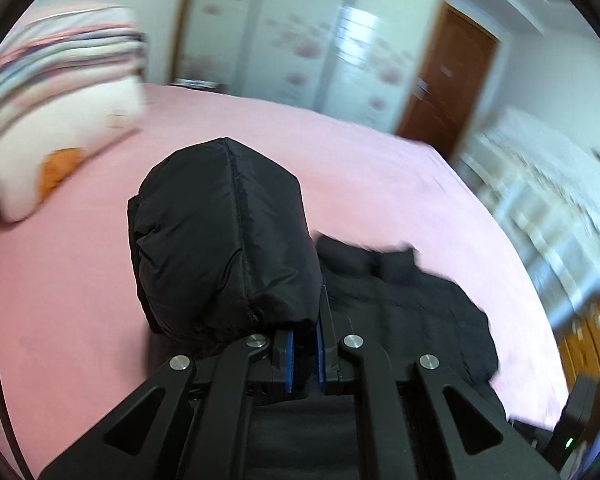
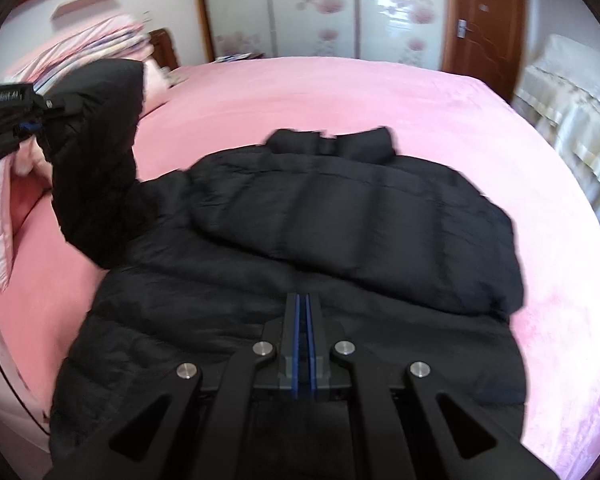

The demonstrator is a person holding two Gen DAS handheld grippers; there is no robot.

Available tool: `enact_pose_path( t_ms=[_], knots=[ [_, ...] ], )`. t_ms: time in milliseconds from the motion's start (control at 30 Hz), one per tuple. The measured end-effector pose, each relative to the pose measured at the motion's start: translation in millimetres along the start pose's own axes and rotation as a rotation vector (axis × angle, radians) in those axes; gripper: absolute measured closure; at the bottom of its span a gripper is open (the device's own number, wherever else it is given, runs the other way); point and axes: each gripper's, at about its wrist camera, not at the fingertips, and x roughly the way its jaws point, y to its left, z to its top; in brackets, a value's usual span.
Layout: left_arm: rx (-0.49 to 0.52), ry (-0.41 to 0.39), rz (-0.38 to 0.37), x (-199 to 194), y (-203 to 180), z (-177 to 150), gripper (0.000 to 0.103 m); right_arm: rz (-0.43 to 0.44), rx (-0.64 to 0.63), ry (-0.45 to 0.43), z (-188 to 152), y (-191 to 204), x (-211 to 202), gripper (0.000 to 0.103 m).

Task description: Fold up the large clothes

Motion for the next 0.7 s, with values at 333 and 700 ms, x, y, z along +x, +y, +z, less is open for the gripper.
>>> enact_pose_path(
  t_ms=[333,700],
  knots=[
    [0.202,0.285,0.004,97,-88,-79,0.065,-0.006,0.1,0.038,-14,-73,16,0.1],
    [0.265,0.121,-0.054,49,-106,-91,0.027,0.061,0.137,0.022,-20,-85,22,0.1]
  ],
)
